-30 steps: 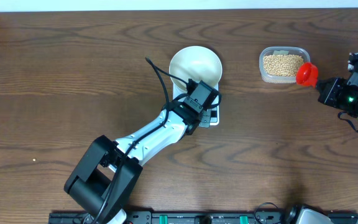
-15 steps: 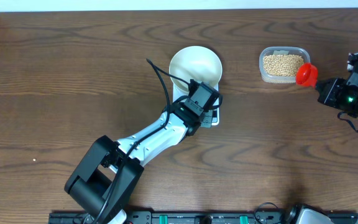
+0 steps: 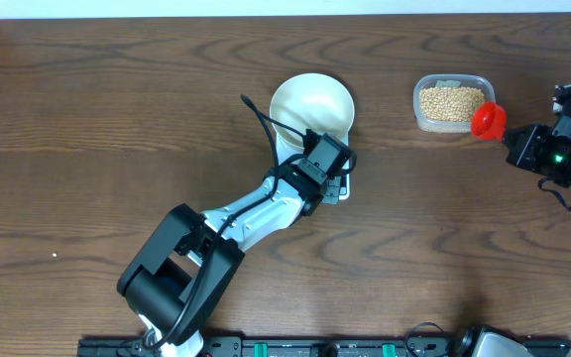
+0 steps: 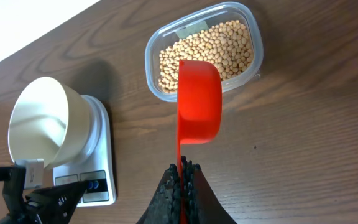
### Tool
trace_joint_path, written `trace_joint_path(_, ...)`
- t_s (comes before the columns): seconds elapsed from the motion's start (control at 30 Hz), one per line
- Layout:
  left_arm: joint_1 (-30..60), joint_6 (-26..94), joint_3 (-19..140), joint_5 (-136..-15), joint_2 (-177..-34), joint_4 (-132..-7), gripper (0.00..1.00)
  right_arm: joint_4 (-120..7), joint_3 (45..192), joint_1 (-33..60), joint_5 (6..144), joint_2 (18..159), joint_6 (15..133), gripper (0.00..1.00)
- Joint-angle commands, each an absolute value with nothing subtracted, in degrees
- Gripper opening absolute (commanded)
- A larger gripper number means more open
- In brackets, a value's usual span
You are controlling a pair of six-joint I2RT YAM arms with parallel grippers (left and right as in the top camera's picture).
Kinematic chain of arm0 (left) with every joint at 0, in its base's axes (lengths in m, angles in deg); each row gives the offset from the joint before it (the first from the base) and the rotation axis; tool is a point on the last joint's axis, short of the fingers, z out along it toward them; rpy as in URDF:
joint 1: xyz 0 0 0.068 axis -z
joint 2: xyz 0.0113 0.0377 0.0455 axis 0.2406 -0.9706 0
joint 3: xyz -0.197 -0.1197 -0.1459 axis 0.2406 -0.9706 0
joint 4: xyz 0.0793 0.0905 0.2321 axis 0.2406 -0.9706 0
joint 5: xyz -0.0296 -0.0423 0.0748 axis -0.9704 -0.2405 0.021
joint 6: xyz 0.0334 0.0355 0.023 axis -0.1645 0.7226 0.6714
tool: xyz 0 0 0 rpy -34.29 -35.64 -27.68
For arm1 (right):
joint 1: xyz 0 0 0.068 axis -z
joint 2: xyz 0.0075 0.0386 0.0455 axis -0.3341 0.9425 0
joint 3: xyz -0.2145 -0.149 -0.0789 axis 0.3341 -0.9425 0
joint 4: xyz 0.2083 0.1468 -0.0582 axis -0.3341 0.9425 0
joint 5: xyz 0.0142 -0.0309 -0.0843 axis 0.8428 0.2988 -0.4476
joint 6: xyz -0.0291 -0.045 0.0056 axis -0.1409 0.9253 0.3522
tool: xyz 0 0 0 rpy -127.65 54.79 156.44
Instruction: Scoop item into bowl and weigh 50g on scale
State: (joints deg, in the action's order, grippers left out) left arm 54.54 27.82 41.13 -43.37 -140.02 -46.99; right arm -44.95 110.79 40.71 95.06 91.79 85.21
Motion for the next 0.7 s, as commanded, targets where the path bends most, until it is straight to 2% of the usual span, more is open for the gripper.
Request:
trace_joint_path(0.0, 54.50, 28.34, 40.45, -42.65, -141.40, -47.25, 0.07, -44.90, 111.78, 40.40, 95.21, 91.92, 86.28, 0.01)
trace_joint_path(0.67, 54.50, 29.81, 40.45, -40.28, -145.42, -47.88, 0.08, -44.88, 111.78, 40.40, 95.23, 91.92, 86.50, 0.01)
